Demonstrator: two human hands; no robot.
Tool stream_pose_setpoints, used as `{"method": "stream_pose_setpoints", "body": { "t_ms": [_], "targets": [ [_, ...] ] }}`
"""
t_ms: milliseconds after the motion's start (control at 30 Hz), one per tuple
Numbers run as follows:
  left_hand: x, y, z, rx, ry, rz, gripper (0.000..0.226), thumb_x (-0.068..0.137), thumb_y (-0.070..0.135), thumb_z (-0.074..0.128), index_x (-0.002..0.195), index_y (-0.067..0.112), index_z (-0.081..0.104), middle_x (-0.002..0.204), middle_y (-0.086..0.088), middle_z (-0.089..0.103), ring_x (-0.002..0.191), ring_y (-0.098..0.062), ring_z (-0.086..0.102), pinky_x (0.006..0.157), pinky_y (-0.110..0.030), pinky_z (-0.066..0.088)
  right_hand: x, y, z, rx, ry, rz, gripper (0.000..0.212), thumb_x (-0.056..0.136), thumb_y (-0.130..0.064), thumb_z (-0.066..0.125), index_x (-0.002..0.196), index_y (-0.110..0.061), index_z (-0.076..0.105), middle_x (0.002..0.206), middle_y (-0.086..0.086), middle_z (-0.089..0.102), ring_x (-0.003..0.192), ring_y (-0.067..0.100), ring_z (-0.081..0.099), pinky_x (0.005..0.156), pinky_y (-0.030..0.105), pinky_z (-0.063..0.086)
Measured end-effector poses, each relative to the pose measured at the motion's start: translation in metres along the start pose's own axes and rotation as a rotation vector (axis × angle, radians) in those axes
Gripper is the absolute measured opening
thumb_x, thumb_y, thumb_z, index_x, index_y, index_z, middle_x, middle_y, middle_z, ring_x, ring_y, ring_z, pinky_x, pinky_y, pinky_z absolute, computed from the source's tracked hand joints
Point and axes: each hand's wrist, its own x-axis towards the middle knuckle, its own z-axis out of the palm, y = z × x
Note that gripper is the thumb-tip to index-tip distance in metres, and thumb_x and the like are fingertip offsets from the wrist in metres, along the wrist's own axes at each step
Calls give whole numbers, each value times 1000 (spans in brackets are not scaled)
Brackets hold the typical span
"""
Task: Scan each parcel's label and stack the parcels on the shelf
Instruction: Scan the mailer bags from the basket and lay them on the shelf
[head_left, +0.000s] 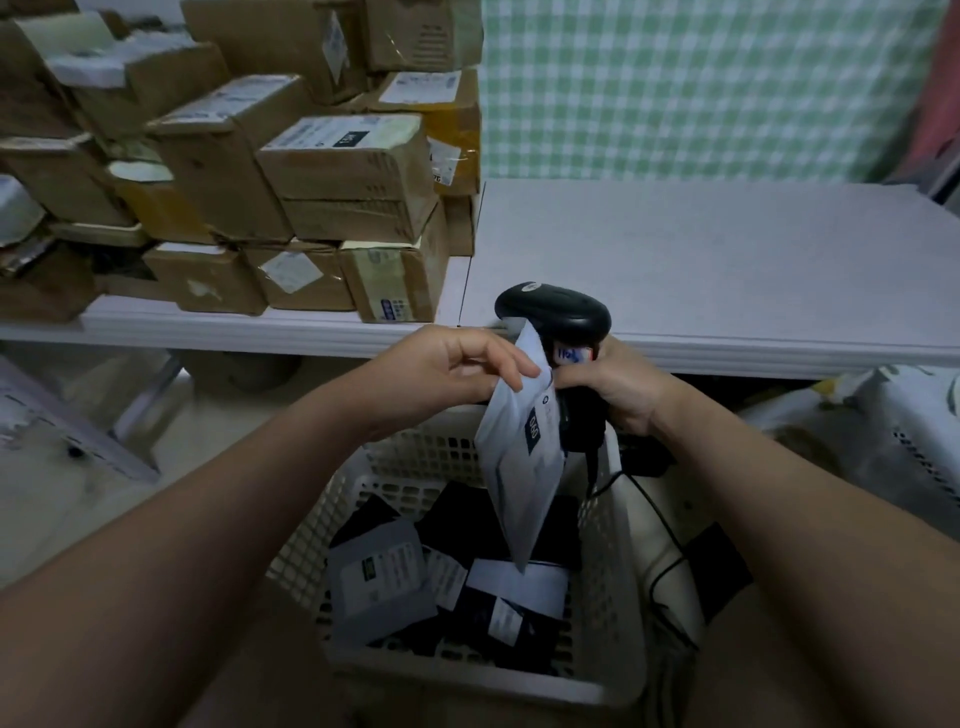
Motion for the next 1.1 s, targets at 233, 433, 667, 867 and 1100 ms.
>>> {"method": "stream_pose_setpoints", "body": {
  "t_ms": [233, 433, 667, 867, 1100],
  "targets": [
    [-2, -15, -8, -199, 304, -313, 21, 99, 33, 47, 116, 24, 56, 118, 3, 62, 77, -4, 61, 65, -18, 48, 5, -10, 13, -165, 409, -153, 16, 78, 9, 67, 82, -5, 60, 69, 5, 55, 56, 5, 54, 56, 16, 49],
    [7, -30, -1, 307, 323, -427, 22, 84, 30, 73, 99, 15, 72, 90, -3, 73, 78, -16, 68, 74, -34, 54, 9, -15, 30, -223, 496, -236, 22, 72, 2, 72, 90, 10, 60, 73, 10, 56, 67, 15, 53, 64, 29, 47],
    [18, -41, 9, -339, 628, -345, 18, 88, 12, 68, 105, 9, 67, 94, -5, 72, 75, -14, 70, 68, -27, 57, -34, -34, 21, -182, 686, -391, 34, 79, -30, 75, 79, -1, 56, 66, 7, 50, 60, 10, 48, 59, 24, 41],
    [33, -40, 18, -491, 685, -298, 15, 92, 13, 62, 107, 13, 62, 100, -1, 68, 82, -14, 66, 72, -29, 55, -73, -28, 23, -217, 557, -213, 36, 84, -27, 73, 68, 0, 53, 62, 12, 47, 50, 14, 53, 53, 24, 43],
    [37, -45, 20, -479, 732, -290, 18, 94, 12, 60, 112, 12, 62, 110, -6, 67, 98, -25, 65, 89, -39, 52, -82, -25, 19, -278, 558, -223, 32, 86, -24, 71, 66, -10, 50, 59, 5, 49, 48, 8, 52, 47, 15, 40]
  ]
}}
